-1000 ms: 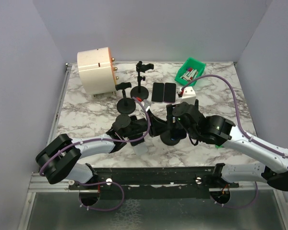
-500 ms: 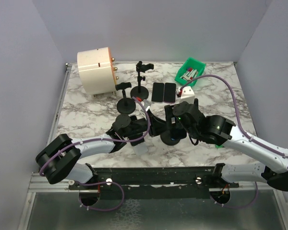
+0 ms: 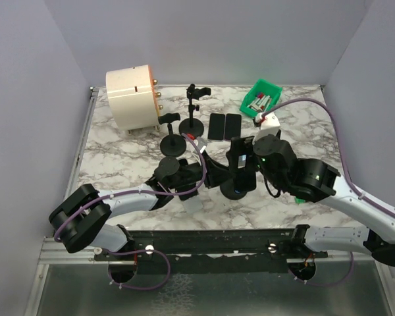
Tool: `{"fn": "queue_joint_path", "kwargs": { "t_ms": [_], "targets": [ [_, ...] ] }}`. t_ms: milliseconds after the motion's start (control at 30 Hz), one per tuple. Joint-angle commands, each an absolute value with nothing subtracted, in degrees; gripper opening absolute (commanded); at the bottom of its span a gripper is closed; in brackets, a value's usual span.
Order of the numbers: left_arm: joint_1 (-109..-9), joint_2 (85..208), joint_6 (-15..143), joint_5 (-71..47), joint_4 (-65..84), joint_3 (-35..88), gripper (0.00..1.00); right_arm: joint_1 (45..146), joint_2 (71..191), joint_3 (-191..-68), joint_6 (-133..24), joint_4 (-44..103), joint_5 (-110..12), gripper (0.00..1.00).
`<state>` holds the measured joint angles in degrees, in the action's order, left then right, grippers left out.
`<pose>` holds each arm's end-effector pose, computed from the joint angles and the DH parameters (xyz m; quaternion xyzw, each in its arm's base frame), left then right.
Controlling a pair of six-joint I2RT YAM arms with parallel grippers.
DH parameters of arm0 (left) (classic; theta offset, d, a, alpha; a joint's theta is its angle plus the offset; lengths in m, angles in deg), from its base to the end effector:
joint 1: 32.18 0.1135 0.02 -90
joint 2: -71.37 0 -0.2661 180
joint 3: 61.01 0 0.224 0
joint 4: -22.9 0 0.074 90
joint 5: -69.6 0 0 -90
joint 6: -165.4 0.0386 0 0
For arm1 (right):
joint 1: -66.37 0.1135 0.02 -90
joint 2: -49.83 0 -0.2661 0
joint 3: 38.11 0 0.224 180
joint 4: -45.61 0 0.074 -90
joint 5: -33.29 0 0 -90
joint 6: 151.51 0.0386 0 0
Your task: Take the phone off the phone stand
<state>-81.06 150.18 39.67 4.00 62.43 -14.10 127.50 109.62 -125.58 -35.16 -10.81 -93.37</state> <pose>0.1634 -0.2114 0.2707 0.2317 0.6212 -0.5980 0.4504 0.1054 0.1434 0.3970 -0.0912 0.8274 0.1389 0.5365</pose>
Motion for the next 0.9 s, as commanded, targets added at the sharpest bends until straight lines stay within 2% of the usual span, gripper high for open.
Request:
{"fn": "queue_joint_path", "kwargs": {
  "t_ms": [0, 467, 633, 867],
  "targets": [
    [-81.1, 149.7, 41.0, 2.3, 62.9, -13.0, 0.00, 127.5, 114.8, -128.8, -34.5, -18.3, -94.2, 1.00],
    [-81.1, 149.5, 41.4, 1.8, 62.6, -13.2, 0.00, 127.6, 116.9, -129.6, -30.1, -23.1, -97.4, 1.00],
    [-81.1, 149.7, 41.4, 1.9, 62.5, -13.4, 0.00, 127.5, 113.5, -127.0, -29.8, -20.8, -96.5, 1.00],
    [-81.1, 149.2, 41.3, 1.9, 62.5, -13.5, 0.00, 127.5, 116.1, -126.8, -30.0, -20.8, -94.6, 1.00]
  ]
}}
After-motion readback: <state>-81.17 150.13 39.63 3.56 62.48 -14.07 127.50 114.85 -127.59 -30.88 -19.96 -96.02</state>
